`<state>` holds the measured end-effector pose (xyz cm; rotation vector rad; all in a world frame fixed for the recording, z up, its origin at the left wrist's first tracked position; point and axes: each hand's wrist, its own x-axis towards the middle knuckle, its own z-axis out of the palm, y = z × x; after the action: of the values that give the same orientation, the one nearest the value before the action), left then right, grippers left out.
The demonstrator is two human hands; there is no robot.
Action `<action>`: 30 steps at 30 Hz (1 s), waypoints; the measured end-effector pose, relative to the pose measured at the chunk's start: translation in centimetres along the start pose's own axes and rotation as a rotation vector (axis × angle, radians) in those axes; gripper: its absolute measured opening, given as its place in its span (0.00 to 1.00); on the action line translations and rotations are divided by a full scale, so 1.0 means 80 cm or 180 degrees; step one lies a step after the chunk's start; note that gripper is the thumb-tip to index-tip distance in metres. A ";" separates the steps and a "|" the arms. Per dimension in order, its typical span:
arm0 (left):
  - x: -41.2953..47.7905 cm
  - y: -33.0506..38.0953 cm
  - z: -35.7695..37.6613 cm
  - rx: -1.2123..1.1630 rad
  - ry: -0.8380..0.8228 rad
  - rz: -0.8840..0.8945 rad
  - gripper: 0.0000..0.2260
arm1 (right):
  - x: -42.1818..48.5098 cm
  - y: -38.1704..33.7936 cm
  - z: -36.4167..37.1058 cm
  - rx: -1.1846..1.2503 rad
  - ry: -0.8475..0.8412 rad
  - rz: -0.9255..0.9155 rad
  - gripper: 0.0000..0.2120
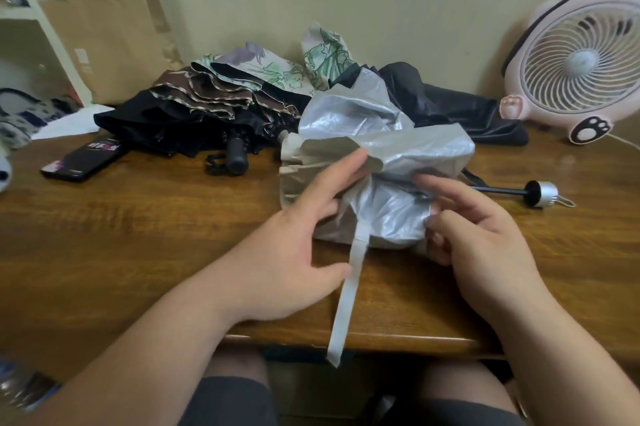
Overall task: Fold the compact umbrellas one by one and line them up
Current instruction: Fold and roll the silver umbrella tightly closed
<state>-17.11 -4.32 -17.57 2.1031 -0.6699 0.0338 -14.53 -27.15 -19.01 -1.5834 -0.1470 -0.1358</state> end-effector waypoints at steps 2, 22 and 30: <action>0.015 0.009 -0.007 0.0845 0.0229 -0.0013 0.52 | 0.008 -0.015 0.002 0.0196 0.0024 0.0201 0.21; -0.044 0.011 0.038 -0.0093 0.1038 -0.0733 0.44 | -0.046 -0.017 -0.003 -0.2146 -0.0318 -0.0040 0.14; -0.031 0.005 0.044 -0.1296 0.1417 -0.0440 0.35 | -0.053 -0.013 -0.004 -0.3759 -0.1116 -0.1837 0.29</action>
<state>-20.18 -6.08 -20.01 1.6645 -0.2362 0.2592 -18.88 -27.48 -18.74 -2.6926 -0.9329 -0.4493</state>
